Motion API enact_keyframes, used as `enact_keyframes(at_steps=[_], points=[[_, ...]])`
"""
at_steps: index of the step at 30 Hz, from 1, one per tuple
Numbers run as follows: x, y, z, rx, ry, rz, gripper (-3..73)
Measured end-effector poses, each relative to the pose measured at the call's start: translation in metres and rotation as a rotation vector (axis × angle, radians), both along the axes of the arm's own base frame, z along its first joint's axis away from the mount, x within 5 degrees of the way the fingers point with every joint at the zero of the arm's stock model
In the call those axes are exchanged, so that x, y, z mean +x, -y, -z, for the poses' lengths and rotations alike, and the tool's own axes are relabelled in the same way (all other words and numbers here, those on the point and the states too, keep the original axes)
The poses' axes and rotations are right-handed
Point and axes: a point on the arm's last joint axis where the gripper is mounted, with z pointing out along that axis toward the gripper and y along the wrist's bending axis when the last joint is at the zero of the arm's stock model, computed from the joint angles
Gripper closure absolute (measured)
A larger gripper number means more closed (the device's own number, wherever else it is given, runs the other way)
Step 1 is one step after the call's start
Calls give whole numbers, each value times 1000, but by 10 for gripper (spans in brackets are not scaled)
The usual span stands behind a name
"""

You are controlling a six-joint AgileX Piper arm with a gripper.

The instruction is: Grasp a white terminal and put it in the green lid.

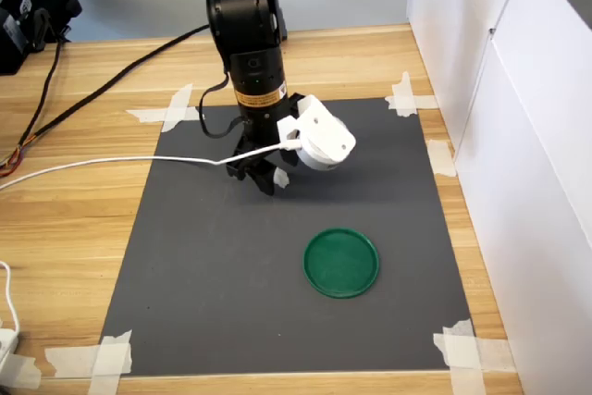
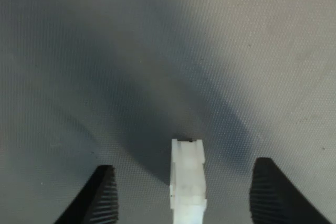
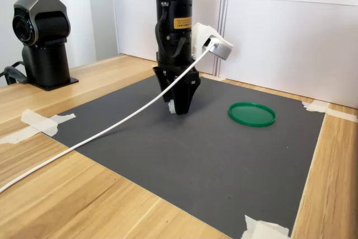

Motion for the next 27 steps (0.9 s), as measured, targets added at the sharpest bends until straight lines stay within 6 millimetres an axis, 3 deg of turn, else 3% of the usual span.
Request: enact_keyframes(at_steps=[5, 11, 13, 19, 27], points=[[0, 0, 2, -1, -6, 0, 239], [0, 0, 2, -1, -6, 0, 547], [0, 0, 2, -2, -6, 0, 613], [5, -1, -8, 3, -19, 2, 612], [42, -11, -66, 73, 141, 25, 612]])
